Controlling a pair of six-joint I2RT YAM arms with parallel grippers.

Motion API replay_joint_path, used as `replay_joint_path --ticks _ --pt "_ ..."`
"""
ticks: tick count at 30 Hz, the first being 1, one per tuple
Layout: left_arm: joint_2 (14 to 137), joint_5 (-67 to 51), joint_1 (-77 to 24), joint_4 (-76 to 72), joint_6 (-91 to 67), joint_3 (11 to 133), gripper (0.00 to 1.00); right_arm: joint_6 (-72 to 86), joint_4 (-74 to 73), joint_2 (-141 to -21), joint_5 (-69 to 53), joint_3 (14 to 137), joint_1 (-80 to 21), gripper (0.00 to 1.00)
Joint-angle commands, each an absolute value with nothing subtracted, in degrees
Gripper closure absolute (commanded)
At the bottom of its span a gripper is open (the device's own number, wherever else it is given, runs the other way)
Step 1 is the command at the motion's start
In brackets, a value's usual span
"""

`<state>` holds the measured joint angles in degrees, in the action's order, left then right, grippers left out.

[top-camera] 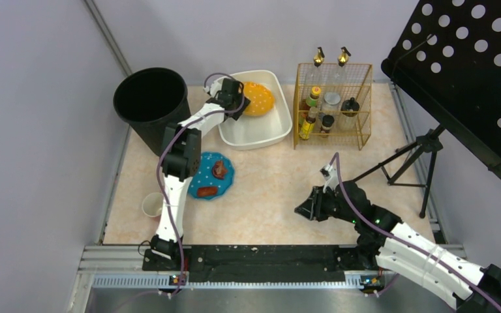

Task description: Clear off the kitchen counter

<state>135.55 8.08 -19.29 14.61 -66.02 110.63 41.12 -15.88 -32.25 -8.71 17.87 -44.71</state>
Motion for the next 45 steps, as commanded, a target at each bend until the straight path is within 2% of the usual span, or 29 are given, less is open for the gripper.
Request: replay_joint_path --ticks 1,4,7,8,10,16,27,34,41,45 --pt "135.32 9.01 -19.4 11.08 -65.06 110.58 0.41 40.8 -14.68 -31.49 -8.94 17.74 -44.21 0.69" --pt "135.73 8.49 -19.42 12.25 -64.66 111.12 0.32 40.9 -14.65 -31.4 -8.88 17.62 -44.21 0.69" --pt "135.71 8.03 -19.38 13.49 -64.5 111.22 0.26 41.08 -14.63 -31.18 -9.13 17.56 -44.21 0.69" --pt "135.53 7.85 -19.42 13.75 -64.51 111.04 0.06 41.2 -14.67 -31.01 -9.18 17.56 -44.21 0.69" --pt "135.0 7.34 -19.42 14.48 -64.39 111.01 0.01 41.53 -14.68 -30.78 -9.27 17.49 -44.21 0.69" --pt "132.51 5.17 -19.4 17.84 -62.98 111.32 0.01 41.91 -15.08 -30.47 -9.42 17.81 -44.21 0.69" --pt "125.28 4.03 -19.48 32.55 -59.18 112.07 0.01 40.98 -15.53 -32.39 -9.32 19.98 -44.22 0.68" --pt "113.74 5.83 -20.61 34.08 -54.27 105.33 0.01 39.7 -15.86 -34.77 -9.33 22.07 -44.21 0.64" --pt "102.35 0.37 -21.19 34.27 -51.3 96.74 0.02 38.98 -14.89 -37.17 -9.51 23.66 -44.21 0.62" --pt "94.93 2.95 -22.85 34.11 -50.33 89.31 0.02 38.31 -12.97 -40.21 -11.01 24.56 -44.23 0.61"
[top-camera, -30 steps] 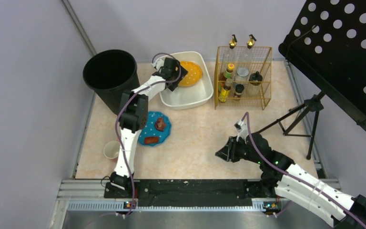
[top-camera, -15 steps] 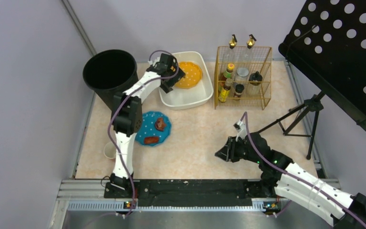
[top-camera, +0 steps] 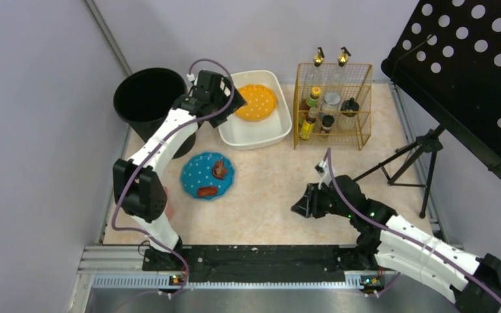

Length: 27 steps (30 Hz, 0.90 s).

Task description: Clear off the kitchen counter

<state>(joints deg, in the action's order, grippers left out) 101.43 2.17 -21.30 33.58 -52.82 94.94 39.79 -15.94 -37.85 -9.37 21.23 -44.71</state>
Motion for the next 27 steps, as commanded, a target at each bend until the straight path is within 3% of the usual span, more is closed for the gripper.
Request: replay_joint_path --ticks 1,11,18,27 --pt "93.4 4.28 -23.44 34.21 -49.93 87.83 0.02 38.23 -12.43 -41.05 -11.44 24.67 -44.22 0.6" --pt "78.18 15.23 -31.73 42.31 -47.2 75.05 0.04 38.18 -4.96 -48.92 -12.67 26.34 -44.87 0.5" --pt "69.17 23.9 -36.0 49.4 -49.6 68.45 0.07 39.8 4.41 -59.19 -11.44 28.89 -46.55 0.5" --pt "55.71 22.82 -36.74 48.64 -50.19 59.67 0.07 44.92 18.01 -76.7 -8.88 36.66 -51.13 0.5"
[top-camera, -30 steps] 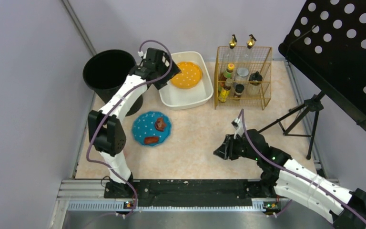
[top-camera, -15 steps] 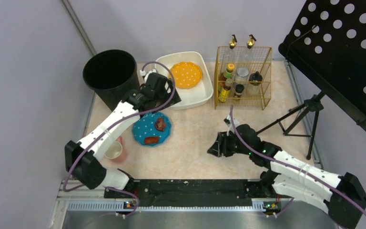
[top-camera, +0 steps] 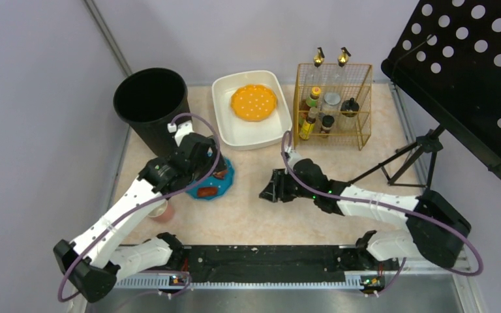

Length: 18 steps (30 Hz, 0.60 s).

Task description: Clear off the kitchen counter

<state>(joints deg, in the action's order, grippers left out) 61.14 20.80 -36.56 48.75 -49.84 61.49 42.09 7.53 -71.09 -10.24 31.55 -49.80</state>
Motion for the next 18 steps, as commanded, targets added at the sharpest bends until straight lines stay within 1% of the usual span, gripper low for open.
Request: replay_joint_path --ticks 1,8,18 --pt "54.63 22.79 -36.74 48.61 -49.97 59.21 0.07 45.38 19.01 -78.77 -8.92 37.82 -51.5 0.5" --pt "49.0 23.31 -36.74 48.54 -48.16 56.29 0.07 48.91 24.79 -94.49 -10.07 45.88 -53.23 0.52" --pt "41.06 23.33 -36.74 47.13 -47.3 51.92 0.06 51.02 26.3 -107.53 -8.47 54.68 -54.47 0.53"
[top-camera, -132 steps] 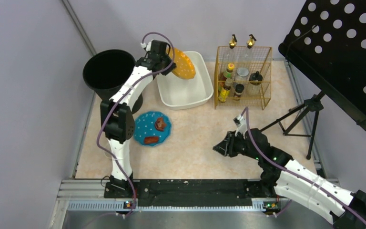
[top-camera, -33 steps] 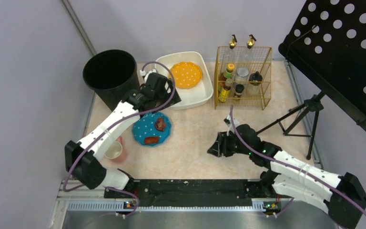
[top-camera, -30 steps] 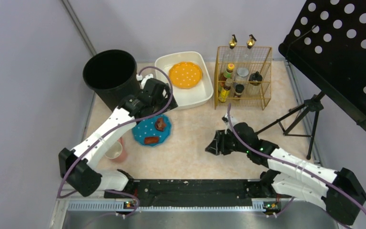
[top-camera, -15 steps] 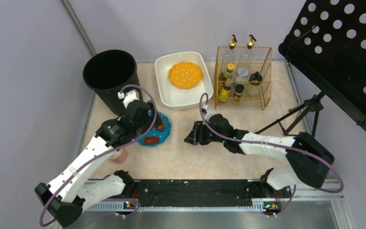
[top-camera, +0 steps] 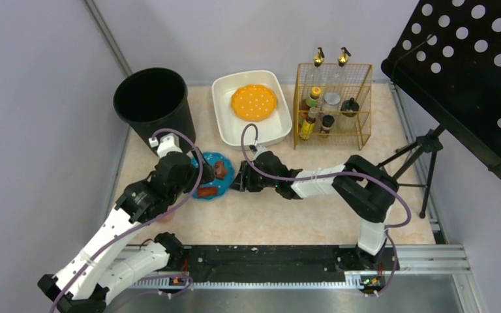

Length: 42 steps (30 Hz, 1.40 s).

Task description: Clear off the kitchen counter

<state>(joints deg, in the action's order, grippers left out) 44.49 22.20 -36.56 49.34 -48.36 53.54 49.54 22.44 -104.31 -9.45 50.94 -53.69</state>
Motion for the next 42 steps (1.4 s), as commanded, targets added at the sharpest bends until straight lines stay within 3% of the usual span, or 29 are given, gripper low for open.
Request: replay_joint_path --ticks 1,23,30,37,42 --pt "40.31 23.22 -36.74 46.65 -47.02 51.52 0.06 51.26 26.34 -108.32 -8.34 55.2 -54.49 0.53" --pt "39.41 21.57 -36.74 43.83 -43.98 48.32 0.05 54.01 19.85 -115.76 1.99 62.02 -54.68 0.57" --pt "38.96 21.39 -36.74 43.97 -43.64 46.52 0.04 55.56 21.12 -118.3 2.27 62.7 -54.74 0.72" --pt "38.2 21.42 -36.74 44.17 -43.33 46.16 0.04 56.24 21.87 -118.15 3.01 60.38 -54.58 0.98" --pt "37.84 21.12 -36.74 44.22 -43.09 45.89 0.04 55.87 21.87 -116.33 3.7 57.62 -54.38 1.0"
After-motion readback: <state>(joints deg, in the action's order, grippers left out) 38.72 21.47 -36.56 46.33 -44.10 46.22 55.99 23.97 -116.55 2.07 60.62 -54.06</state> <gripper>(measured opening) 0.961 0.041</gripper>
